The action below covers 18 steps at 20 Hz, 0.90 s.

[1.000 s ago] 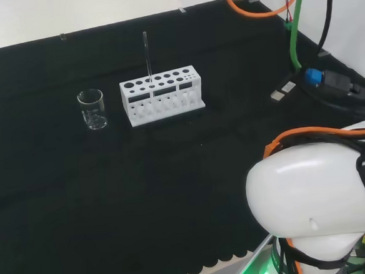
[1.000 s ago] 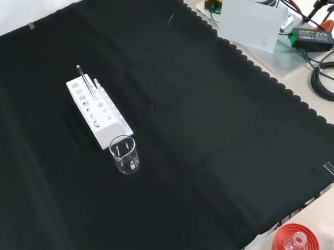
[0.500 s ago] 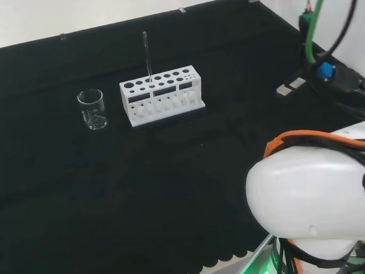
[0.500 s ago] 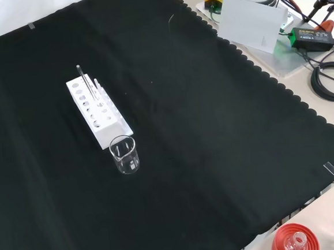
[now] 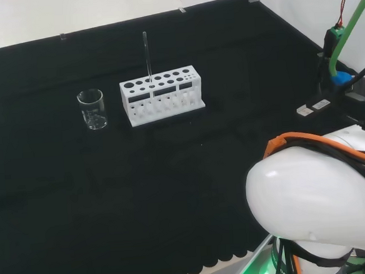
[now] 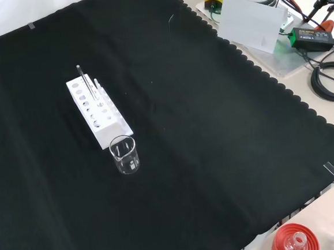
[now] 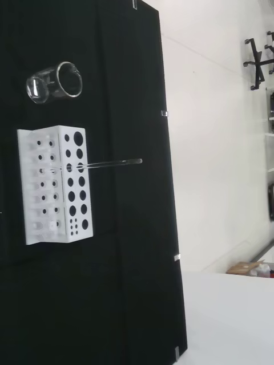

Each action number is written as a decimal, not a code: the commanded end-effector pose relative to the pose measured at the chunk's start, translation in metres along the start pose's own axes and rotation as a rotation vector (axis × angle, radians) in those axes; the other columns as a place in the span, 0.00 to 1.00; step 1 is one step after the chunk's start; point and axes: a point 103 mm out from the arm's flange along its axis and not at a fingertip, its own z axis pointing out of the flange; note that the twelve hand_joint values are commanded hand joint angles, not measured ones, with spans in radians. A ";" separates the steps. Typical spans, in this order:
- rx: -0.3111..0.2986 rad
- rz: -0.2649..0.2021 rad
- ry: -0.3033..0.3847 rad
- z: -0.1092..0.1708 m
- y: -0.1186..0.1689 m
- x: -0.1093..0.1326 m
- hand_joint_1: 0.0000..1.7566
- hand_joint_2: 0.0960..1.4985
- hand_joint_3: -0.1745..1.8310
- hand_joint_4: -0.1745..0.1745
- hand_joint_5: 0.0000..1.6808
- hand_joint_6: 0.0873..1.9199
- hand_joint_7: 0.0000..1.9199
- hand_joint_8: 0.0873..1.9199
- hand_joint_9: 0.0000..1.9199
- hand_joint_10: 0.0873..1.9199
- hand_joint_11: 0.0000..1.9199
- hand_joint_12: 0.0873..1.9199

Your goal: Take the glass rod from the white test tube rack.

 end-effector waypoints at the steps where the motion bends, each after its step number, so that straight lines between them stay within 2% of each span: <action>1: 0.003 -0.004 0.007 0.001 -0.014 -0.008 0.37 0.57 0.29 0.37 0.02 0.00 0.00 0.16 0.00 0.38 0.00 0.63; 7: -0.010 -0.022 -0.012 0.000 -0.017 0.016 0.37 0.56 0.30 0.37 0.05 0.00 0.00 0.25 0.03 0.43 0.00 0.74; 10: 0.008 -0.038 -0.012 0.000 -0.012 0.020 0.37 0.56 0.31 0.36 0.07 0.00 0.00 0.32 0.05 0.44 0.03 0.75; 14: 0.046 -0.032 -0.005 0.004 0.012 0.020 0.37 0.55 0.32 0.35 0.09 0.00 0.02 0.36 0.08 0.45 0.05 0.76; 18: 0.047 -0.032 -0.003 0.000 0.041 0.023 0.37 0.55 0.32 0.33 0.11 0.00 0.04 0.38 0.10 0.46 0.07 0.75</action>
